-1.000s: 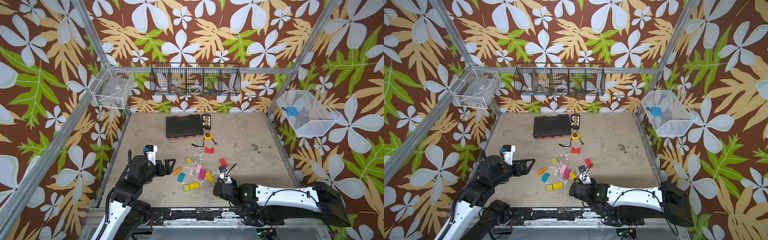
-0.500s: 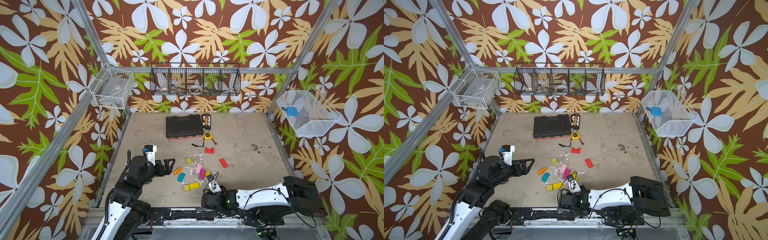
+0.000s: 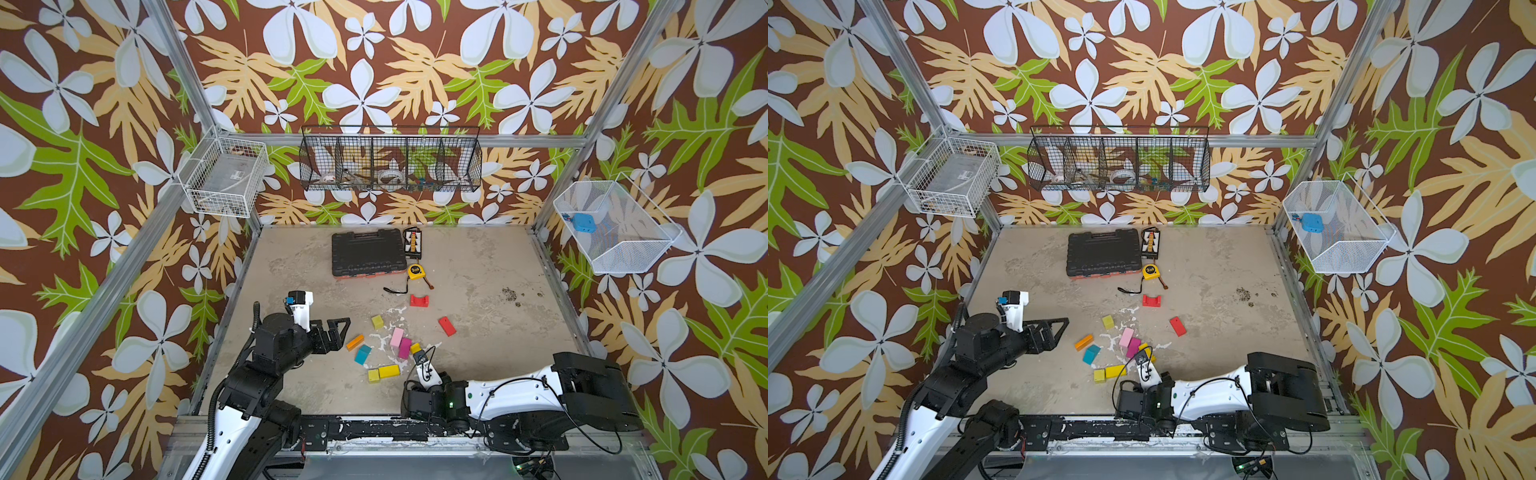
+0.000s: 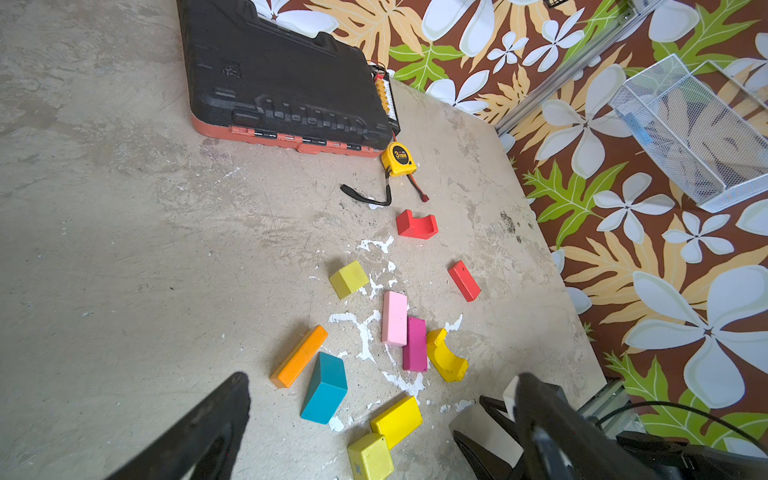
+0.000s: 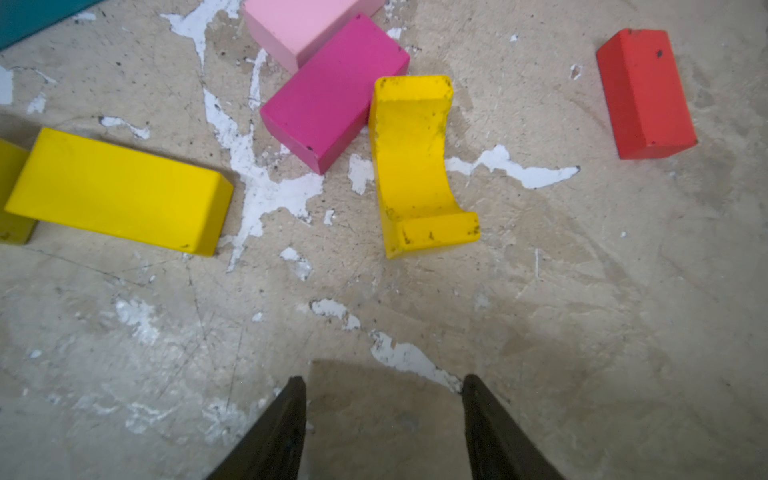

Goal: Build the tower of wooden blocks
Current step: 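Move the right gripper over the yellow arch block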

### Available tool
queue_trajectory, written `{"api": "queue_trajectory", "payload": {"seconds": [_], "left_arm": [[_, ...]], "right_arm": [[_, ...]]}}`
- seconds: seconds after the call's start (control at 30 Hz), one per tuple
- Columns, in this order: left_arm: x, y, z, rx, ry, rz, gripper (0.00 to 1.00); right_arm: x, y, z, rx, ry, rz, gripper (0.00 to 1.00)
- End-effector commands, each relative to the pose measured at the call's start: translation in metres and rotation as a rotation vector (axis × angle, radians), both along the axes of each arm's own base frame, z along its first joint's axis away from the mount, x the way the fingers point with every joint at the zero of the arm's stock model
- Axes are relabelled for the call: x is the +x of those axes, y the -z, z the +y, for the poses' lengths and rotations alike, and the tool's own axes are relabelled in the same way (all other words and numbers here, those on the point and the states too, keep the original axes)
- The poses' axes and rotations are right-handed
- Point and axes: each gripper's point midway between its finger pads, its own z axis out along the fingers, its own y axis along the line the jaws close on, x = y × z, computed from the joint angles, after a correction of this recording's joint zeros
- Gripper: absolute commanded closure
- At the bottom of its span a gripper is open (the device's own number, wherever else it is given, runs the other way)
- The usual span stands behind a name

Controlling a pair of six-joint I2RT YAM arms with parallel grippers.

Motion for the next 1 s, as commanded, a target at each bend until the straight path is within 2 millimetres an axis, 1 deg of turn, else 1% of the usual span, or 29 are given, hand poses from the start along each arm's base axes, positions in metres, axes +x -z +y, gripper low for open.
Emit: {"api": "queue_trajectory", "payload": {"seconds": [0.0, 0.2, 0.4, 0.63, 0.97], "left_arm": [[-0.001, -0.001, 0.001, 0.001, -0.003, 0.0, 0.0], [-0.003, -0.003, 0.0, -0.002, 0.002, -0.011, 0.0], [-0.003, -0.003, -0.001, -0.003, 0.006, -0.011, 0.0], [-0.005, -0.005, -0.001, -0.004, 0.01, -0.018, 0.0], [-0.006, -0.007, -0.002, -0.007, 0.013, -0.027, 0.0]], "right_arm": [[0.01, -0.006, -0.001, -0.01, 0.022, -0.049, 0.39], [0.028, -0.009, 0.003, 0.018, 0.045, -0.046, 0.39], [0.049, -0.013, 0.002, 0.018, 0.075, -0.056, 0.4], [0.068, -0.005, -0.006, 0.039, 0.114, -0.015, 0.42], [0.088, -0.003, -0.018, 0.086, 0.174, 0.001, 0.43]]}}
